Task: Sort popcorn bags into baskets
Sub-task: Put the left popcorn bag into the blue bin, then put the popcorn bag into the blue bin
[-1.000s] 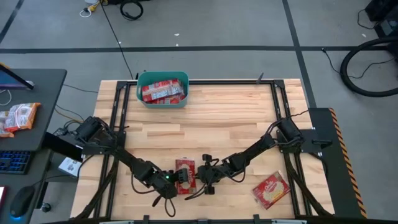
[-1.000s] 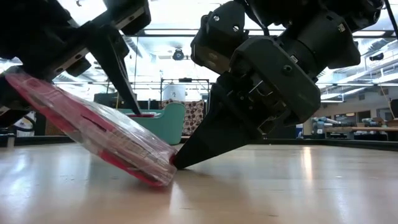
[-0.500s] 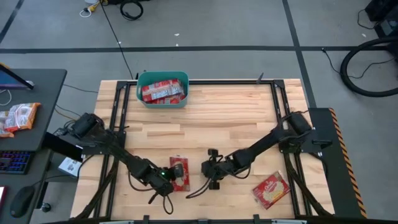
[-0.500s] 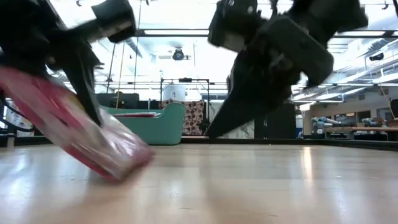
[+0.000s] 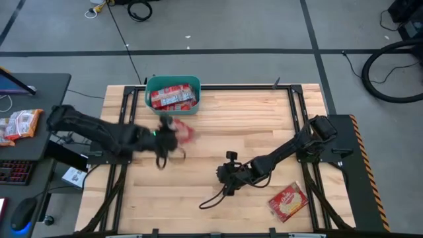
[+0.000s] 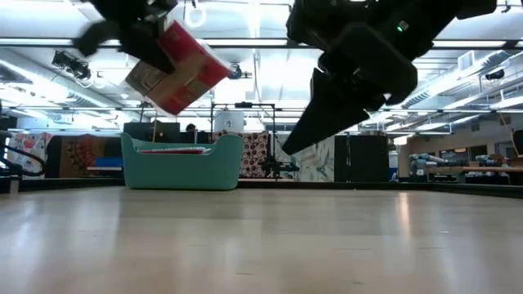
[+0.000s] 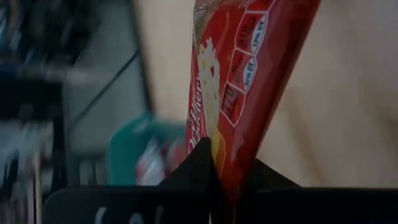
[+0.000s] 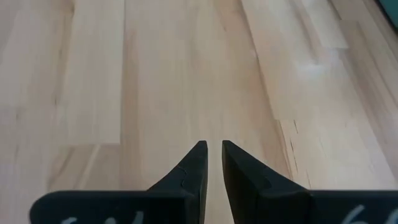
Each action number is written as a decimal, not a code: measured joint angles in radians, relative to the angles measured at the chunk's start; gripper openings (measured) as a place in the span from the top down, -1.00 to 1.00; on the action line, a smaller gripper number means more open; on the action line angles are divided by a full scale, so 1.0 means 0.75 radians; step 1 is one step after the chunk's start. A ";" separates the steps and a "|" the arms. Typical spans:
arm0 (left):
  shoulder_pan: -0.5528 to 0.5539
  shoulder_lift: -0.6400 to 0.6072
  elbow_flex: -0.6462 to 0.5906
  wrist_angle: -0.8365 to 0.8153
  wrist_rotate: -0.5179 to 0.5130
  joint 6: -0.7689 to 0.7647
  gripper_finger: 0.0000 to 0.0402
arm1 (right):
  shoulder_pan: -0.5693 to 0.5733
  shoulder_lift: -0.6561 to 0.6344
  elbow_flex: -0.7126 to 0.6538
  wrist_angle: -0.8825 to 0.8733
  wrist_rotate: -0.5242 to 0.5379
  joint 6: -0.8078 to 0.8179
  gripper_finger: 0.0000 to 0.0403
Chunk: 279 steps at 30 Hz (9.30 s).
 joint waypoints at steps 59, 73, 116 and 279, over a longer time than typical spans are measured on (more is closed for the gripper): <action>0.716 0.286 0.341 -0.049 1.252 -0.297 0.11 | 0.118 -0.201 0.139 -0.760 -0.179 0.426 0.76; 0.372 0.383 0.340 -0.001 1.143 -0.369 0.11 | 0.269 -0.238 0.100 -1.139 -0.978 0.845 0.76; 0.229 0.444 0.340 0.034 1.114 -0.429 0.11 | 0.097 -0.362 -0.279 -0.762 -0.686 0.816 0.94; 1.313 0.240 0.341 0.348 0.696 0.853 0.97 | 0.365 -0.438 -0.336 -0.388 0.153 0.680 0.42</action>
